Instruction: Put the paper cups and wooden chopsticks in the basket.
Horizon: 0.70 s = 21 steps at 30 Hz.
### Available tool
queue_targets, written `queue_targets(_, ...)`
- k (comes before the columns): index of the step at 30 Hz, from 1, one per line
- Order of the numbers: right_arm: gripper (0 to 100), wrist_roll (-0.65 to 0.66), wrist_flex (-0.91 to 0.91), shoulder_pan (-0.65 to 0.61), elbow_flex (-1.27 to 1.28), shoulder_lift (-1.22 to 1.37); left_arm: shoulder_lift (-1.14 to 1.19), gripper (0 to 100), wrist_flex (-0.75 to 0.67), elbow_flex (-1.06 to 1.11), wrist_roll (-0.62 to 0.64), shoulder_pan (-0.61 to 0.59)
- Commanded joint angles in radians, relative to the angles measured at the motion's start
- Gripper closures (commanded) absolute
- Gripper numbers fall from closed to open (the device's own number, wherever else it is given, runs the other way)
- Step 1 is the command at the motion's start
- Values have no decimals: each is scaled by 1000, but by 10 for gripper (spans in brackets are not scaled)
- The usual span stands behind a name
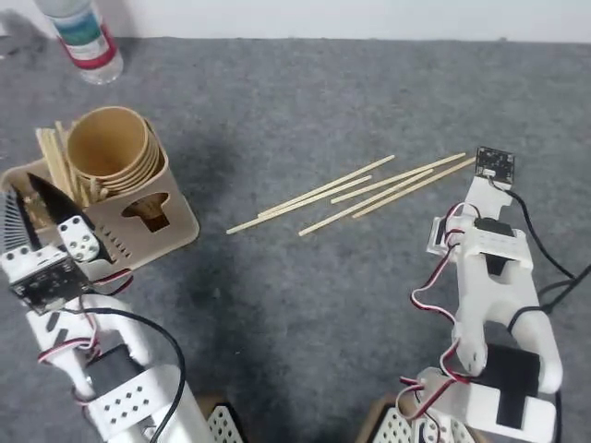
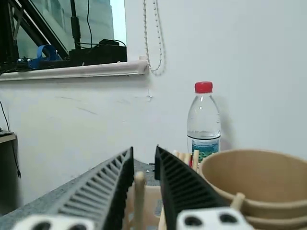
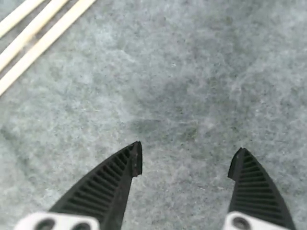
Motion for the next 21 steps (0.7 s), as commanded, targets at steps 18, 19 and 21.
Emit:
queue_targets(18,700,15,-18,-12,-2,-41,34,889,1000,-717,-14,577)
queue_targets(19,700,15,-18,-12,-2,-41,72,889,1036,-728,-46,666)
queue_targets(21,700,15,-18,-12,-2,-41,190,889,1074,-736,-89,799)
